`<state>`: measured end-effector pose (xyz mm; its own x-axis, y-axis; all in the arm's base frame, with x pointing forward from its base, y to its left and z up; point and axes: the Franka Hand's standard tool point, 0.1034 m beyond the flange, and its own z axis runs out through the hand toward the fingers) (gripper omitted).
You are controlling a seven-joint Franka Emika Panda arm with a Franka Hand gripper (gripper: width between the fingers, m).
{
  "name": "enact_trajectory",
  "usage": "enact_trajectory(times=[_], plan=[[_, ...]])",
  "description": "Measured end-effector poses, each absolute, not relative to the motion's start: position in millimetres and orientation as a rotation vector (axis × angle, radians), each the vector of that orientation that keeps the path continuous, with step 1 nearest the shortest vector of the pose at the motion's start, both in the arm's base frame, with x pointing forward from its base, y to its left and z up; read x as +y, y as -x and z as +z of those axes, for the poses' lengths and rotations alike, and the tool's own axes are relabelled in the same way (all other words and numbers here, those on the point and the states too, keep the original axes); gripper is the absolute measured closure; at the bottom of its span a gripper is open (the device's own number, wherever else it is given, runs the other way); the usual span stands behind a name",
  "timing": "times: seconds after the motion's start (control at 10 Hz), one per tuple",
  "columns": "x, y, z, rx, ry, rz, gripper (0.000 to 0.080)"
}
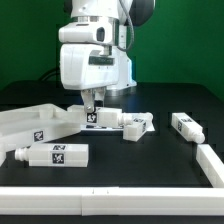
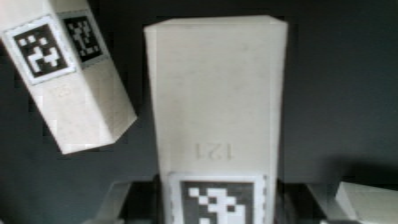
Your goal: Assemble desk
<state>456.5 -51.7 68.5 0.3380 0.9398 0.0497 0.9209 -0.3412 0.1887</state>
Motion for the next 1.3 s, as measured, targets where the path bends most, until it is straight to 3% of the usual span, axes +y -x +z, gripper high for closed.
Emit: enact_trajectory(times=[0.3, 0.5, 0.7, 1.1, 1.3], plan=[[-41, -453, 74.0, 1.958, -2.26, 0.206, 0.0521], [-33, -427, 83.0, 2.222, -1.985, 0.159, 0.0521], [-55, -424, 79.6, 2.317, -1.864, 0.134, 0.0521], [-41, -415, 75.7, 2.604, -1.421, 0.075, 0.0521], [-29, -398, 60.7, 2.783, -1.079, 0.071, 0.0521]])
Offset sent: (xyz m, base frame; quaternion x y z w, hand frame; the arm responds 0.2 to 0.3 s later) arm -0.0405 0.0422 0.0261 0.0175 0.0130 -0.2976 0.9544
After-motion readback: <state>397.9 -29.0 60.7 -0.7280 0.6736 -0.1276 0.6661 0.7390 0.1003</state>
